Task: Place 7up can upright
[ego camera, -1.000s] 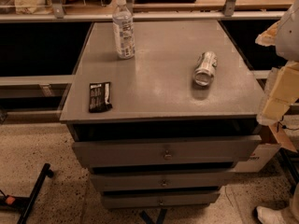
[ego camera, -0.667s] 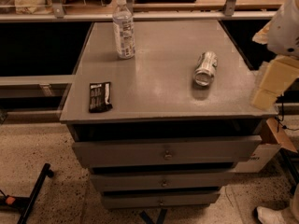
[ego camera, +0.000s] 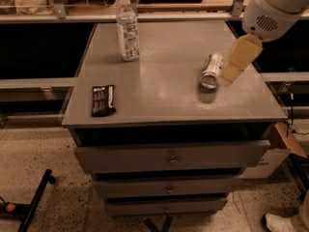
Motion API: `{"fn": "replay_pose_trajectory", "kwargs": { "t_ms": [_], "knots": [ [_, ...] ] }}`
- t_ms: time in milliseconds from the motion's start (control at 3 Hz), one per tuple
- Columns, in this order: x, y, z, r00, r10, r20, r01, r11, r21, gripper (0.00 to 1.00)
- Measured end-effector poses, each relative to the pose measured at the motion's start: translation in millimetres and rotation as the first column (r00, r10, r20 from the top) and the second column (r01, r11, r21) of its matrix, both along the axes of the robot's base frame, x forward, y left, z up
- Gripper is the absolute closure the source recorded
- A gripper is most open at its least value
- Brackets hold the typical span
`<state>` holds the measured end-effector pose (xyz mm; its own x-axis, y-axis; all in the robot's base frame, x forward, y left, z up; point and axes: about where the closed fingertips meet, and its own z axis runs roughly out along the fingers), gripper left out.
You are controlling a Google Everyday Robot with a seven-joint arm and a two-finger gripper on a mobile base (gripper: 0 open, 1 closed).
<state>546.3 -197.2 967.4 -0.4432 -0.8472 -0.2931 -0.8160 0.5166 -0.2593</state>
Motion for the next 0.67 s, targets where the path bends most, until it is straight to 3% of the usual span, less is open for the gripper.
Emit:
{"fn": "replay_pose_trajectory", "kwargs": {
  "t_ms": [333,667],
  "knots": [
    [34,10,0,0.9890,-0.146,0.023,0.146,0.989,0.008,0.00],
    [65,23,-15,0.9600,-0.280,0.013,0.280,0.960,0.014,0.00]
  ]
}}
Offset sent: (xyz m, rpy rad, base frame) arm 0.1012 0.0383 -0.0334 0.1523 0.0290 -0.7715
